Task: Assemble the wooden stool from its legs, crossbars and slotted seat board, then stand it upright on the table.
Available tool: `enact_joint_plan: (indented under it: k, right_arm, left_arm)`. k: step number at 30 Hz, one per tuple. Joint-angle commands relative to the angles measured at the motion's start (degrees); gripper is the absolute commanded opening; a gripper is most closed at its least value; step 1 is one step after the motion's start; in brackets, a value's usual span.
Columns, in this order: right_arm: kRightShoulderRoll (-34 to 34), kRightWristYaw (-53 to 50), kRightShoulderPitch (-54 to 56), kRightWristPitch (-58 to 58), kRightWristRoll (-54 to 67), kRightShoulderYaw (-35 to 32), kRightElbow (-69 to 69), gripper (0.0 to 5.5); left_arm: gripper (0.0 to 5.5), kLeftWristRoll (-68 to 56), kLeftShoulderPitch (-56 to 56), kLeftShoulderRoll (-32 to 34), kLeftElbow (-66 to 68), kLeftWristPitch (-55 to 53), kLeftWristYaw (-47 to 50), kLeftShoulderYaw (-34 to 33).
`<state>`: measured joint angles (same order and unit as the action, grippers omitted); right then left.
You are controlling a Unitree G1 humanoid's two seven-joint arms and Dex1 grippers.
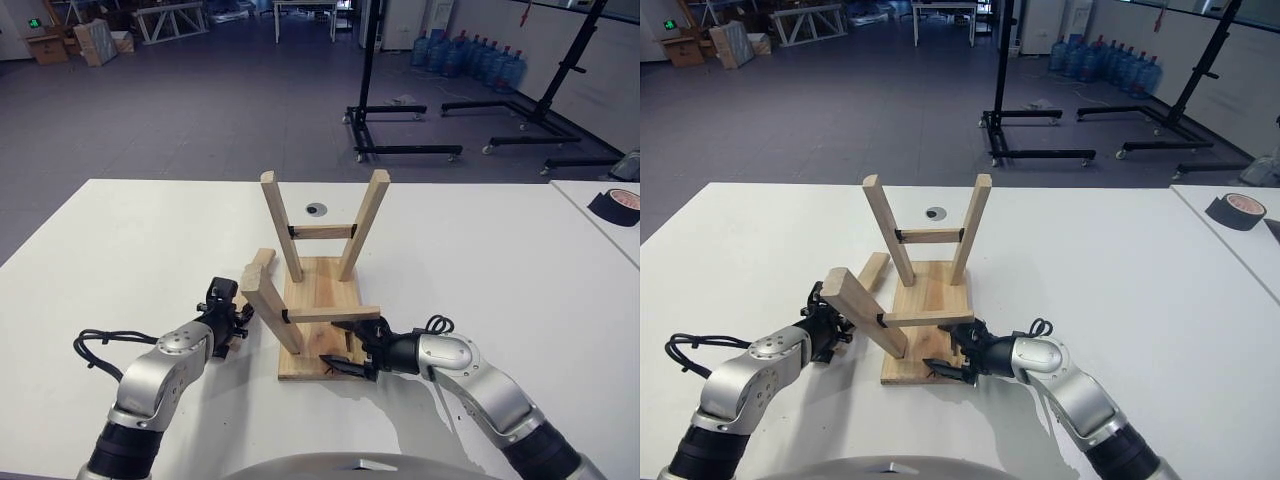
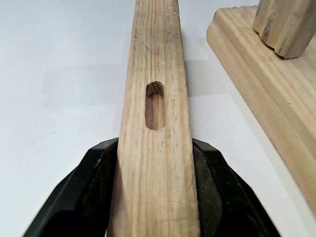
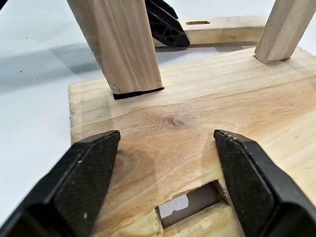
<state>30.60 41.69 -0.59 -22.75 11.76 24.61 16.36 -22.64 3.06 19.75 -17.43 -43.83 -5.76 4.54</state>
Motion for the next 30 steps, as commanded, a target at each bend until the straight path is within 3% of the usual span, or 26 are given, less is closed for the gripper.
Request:
enact_joint_plan:
  k: [1,8,13,18,23,26,30]
  right_arm:
    - [1.6,0.0,-3.1,-3.0,1.2,-3.4,-0.7,3.49]
    - [4.0,2.5,-4.8,-3.4,7.0,-12.7,2.0,3.49]
    - [5.3,4.4,-4.7,-4.0,11.1,-19.1,1.8,3.49]
    - [3.3,5.1,-1.4,-6.0,19.4,-25.9,2.2,3.49]
    - [-1.3,2.2,5.9,-14.3,39.4,-34.4,5.3,3.49]
    - [-3.9,-0.5,11.6,-17.7,48.0,-35.1,6.0,3.49]
    - [-6.1,-1.3,17.1,-18.2,46.4,-30.8,3.6,3.49]
  left_arm:
    - [2.02,1.0,0.2,-1.9,-0.1,8.2,-1.4,-4.2]
    - [2.02,2.2,-1.4,-3.1,1.8,18.5,-3.4,-10.0]
    - [2.02,-7.0,-4.4,-2.7,-1.5,24.1,-12.1,-16.4]
    - [2.02,-23.1,-4.8,5.6,-8.5,19.8,-32.4,-17.9]
    - [2.02,-31.4,-8.8,11.1,-9.9,15.8,-39.0,-19.8]
    - [2.02,-31.3,-11.5,13.0,-5.6,14.8,-43.3,-18.0]
    - [2.02,-28.7,-15.8,14.5,7.4,14.3,-54.7,-13.5]
